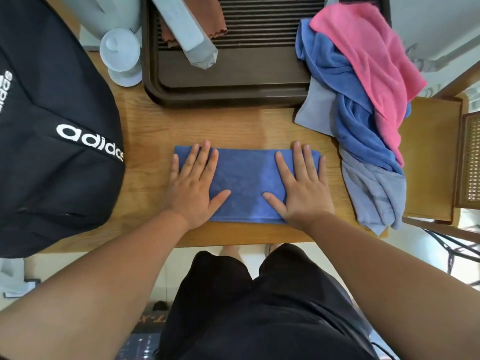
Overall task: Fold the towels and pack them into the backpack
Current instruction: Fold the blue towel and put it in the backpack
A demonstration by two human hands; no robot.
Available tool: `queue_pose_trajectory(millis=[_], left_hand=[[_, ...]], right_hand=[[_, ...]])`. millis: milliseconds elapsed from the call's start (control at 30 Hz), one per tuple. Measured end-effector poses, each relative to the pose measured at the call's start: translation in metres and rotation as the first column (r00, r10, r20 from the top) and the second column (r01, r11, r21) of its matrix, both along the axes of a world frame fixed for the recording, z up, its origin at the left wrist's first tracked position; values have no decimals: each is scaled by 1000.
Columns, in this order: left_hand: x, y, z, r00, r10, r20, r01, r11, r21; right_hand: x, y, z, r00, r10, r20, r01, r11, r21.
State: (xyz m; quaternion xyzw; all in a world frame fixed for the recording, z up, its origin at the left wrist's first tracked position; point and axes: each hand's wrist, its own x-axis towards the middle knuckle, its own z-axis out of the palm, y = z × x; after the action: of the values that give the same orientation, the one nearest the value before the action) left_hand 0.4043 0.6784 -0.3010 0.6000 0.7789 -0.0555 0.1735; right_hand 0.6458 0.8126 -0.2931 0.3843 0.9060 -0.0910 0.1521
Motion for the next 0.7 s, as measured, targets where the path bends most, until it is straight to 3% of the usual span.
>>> queue_pose_trajectory(millis=[133, 200, 333, 467, 600, 700], left_hand=[[-2, -2, 8, 996, 24, 85, -25, 1000, 14], [-2, -4, 18, 977, 121, 176, -141, 984, 109], [1, -9, 32, 839, 450, 307, -535, 785, 312], [-2, -7, 34, 644, 704, 300, -759, 636, 137], [-11, -6, 31, 604, 739, 298, -783, 620, 51], [-13, -3, 32, 505, 786, 355, -832, 553, -41]], right_hand=[[-2, -2, 5, 1000, -20, 18, 20, 1000, 0], [-14, -10, 14, 998, -64, 22, 64, 998, 12], [-61, -40, 30, 996, -64, -68, 63, 998, -23], [-81, -56, 15, 999, -36, -16, 35, 999, -40], [-79, -58, 2, 998, -61, 13, 61, 997, -51], [-81, -59, 2, 998, -52, 19, 53, 998, -35]])
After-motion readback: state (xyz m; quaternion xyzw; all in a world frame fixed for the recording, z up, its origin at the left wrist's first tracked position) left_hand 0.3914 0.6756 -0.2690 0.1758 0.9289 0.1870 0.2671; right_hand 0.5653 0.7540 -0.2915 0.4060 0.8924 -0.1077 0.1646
